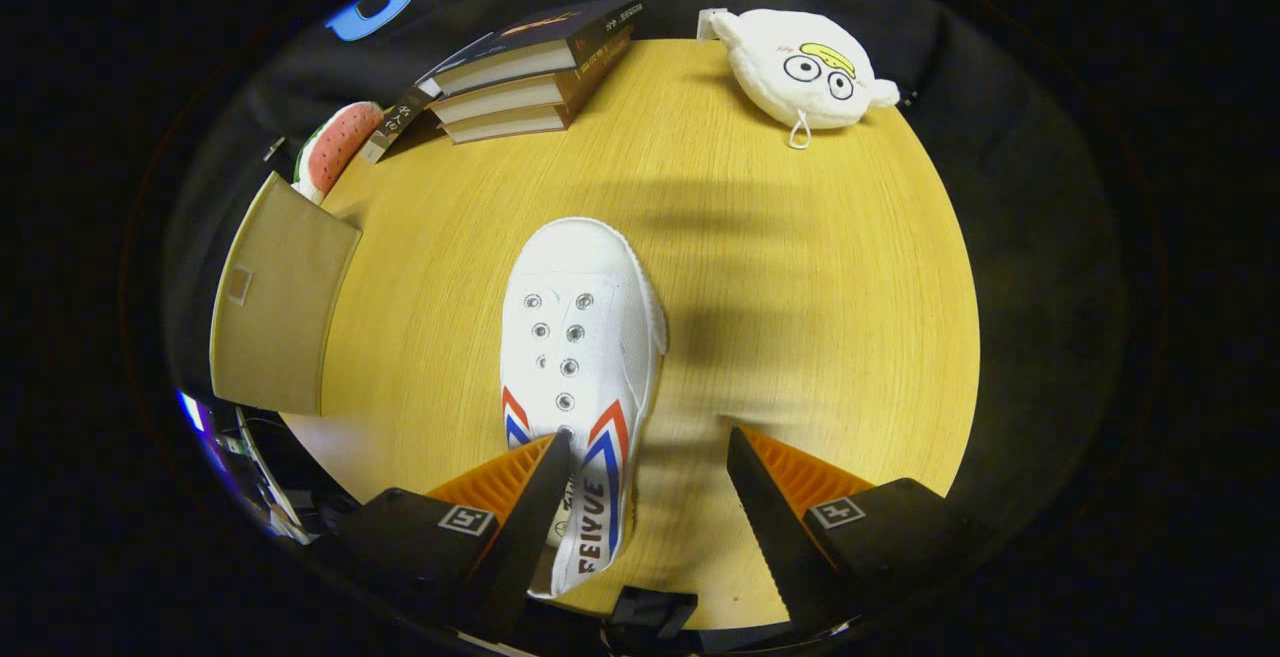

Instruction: Open the storage box then place both shoes into the box .Put the left shoe in first, then the right shoe, with the right side of both shoes facing outward in a uniform manner.

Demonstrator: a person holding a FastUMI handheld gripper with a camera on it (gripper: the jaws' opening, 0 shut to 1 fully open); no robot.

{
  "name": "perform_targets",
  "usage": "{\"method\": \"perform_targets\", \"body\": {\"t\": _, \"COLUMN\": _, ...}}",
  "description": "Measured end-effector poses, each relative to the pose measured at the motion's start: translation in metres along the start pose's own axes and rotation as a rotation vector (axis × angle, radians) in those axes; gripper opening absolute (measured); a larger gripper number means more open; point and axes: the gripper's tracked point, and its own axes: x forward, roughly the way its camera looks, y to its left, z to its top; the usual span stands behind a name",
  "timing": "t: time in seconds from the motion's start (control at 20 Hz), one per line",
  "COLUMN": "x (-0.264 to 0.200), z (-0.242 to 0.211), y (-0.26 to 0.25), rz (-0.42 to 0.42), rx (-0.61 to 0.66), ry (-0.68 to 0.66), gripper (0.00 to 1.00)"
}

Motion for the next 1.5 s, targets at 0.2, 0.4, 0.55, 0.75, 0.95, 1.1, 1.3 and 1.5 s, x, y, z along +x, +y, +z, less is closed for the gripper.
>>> {"method": "perform_targets", "body": {"t": 0.2, "x": 0.005, "z": 0.001, "y": 0.007, "rz": 0.035, "rx": 0.003, "ry": 0.014, "gripper": 0.94}}
{"method": "perform_targets", "body": {"t": 0.4, "x": 0.023, "z": 0.000, "y": 0.019, "rz": 0.083, "rx": 0.009, "ry": 0.034, "gripper": 0.89}}
{"method": "perform_targets", "body": {"t": 0.55, "x": 0.021, "z": -0.001, "y": 0.020, "rz": 0.118, "rx": 0.094, "ry": 0.040, "gripper": 0.54}}
{"method": "perform_targets", "body": {"t": 0.75, "x": 0.022, "z": 0.000, "y": 0.015, "rz": 0.125, "rx": 0.145, "ry": 0.030, "gripper": 0.37}}
{"method": "perform_targets", "body": {"t": 0.95, "x": 0.019, "z": -0.001, "y": 0.014, "rz": 0.156, "rx": 0.225, "ry": 0.024, "gripper": 0.13}}
{"method": "perform_targets", "body": {"t": 1.1, "x": 0.015, "z": -0.005, "y": 0.022, "rz": 0.207, "rx": 0.333, "ry": 0.038, "gripper": 0.13}}
{"method": "perform_targets", "body": {"t": 1.3, "x": -0.005, "z": -0.010, "y": 0.037, "rz": 0.250, "rx": 0.408, "ry": 0.029, "gripper": 0.13}}
{"method": "perform_targets", "body": {"t": 1.5, "x": -0.049, "z": 0.006, "y": 0.066, "rz": 0.303, "rx": 0.435, "ry": -0.024, "gripper": 0.13}}
